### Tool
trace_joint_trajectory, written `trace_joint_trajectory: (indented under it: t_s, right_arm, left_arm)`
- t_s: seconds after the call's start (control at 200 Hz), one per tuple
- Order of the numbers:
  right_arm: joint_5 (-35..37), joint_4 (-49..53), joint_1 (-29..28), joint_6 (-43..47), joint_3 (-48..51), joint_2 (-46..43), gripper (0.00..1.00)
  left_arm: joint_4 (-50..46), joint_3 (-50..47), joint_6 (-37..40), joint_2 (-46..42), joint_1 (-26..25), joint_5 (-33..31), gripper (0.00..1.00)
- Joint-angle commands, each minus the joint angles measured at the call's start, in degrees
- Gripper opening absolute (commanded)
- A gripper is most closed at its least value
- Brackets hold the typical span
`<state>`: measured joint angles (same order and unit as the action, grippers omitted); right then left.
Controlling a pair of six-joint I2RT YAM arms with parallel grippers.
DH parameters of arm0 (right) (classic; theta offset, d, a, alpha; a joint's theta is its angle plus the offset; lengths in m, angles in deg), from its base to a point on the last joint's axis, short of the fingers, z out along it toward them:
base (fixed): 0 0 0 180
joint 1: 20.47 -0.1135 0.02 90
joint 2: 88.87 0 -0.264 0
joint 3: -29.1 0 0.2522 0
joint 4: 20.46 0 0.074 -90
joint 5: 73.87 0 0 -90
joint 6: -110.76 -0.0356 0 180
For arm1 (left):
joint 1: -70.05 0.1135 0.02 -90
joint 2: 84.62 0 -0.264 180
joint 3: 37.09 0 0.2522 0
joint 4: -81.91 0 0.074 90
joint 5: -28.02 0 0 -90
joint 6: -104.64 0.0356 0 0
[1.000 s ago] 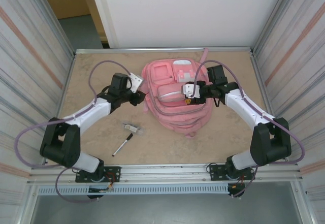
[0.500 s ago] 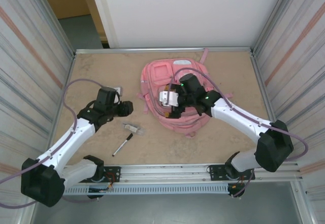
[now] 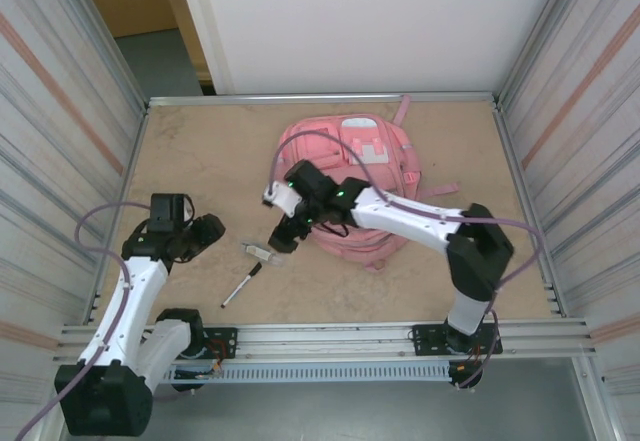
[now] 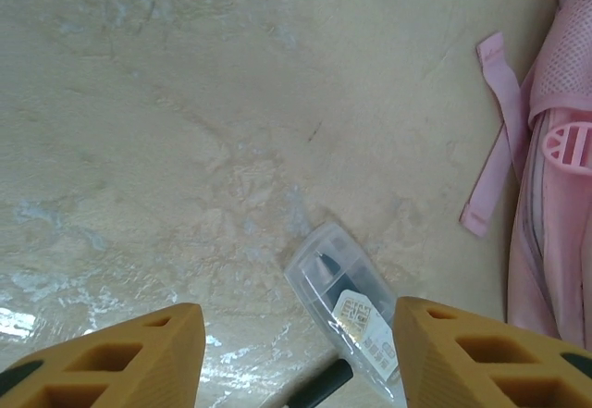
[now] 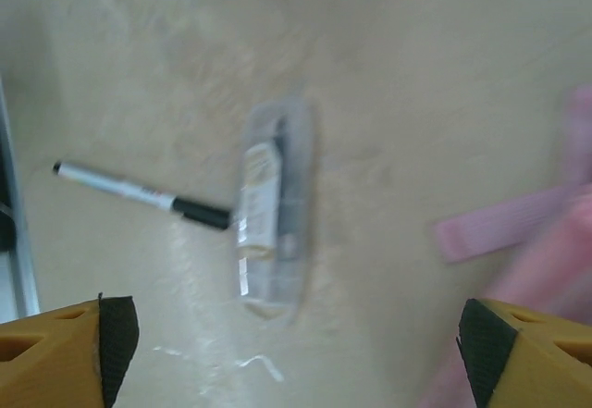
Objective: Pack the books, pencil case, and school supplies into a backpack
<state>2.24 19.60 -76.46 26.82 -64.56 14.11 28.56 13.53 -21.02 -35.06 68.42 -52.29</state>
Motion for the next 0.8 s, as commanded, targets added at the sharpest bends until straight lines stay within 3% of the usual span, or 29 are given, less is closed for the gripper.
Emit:
trace_joint_trajectory:
  t_s: [0.0, 0.22, 0.466, 0.581, 0.797]
  right_arm:
    - [0.63, 8.86, -2.03, 0.40, -4.56, 5.45, 0.92]
    - [7.74, 13.99, -5.57, 3.12, -11.33, 15.15, 0.92]
    - [8.17, 14.17, -6.93, 2.22, -15.64, 21.33, 0.89]
    - [10.24, 13.71, -7.20, 2.33, -15.92, 23.01, 0.83]
    - [11.54, 11.94, -7.21, 2.79, -13.64, 22.40, 0.63]
  left_arm:
    - [-3.36, 2.97, 3.35, 0.67, 0.57, 3.75, 0.56]
    - [-2.52, 3.23, 4.67, 1.00, 0.57, 7.41, 0.56]
    - [-2.57, 2.69, 4.95, 0.64, 0.57, 9.70, 0.56]
    - [-1.77, 2.17, 4.82, 0.14, 0.50, 9.77, 0.55]
    - [-2.18, 3.07, 5.25, 0.26, 0.53, 11.34, 0.55]
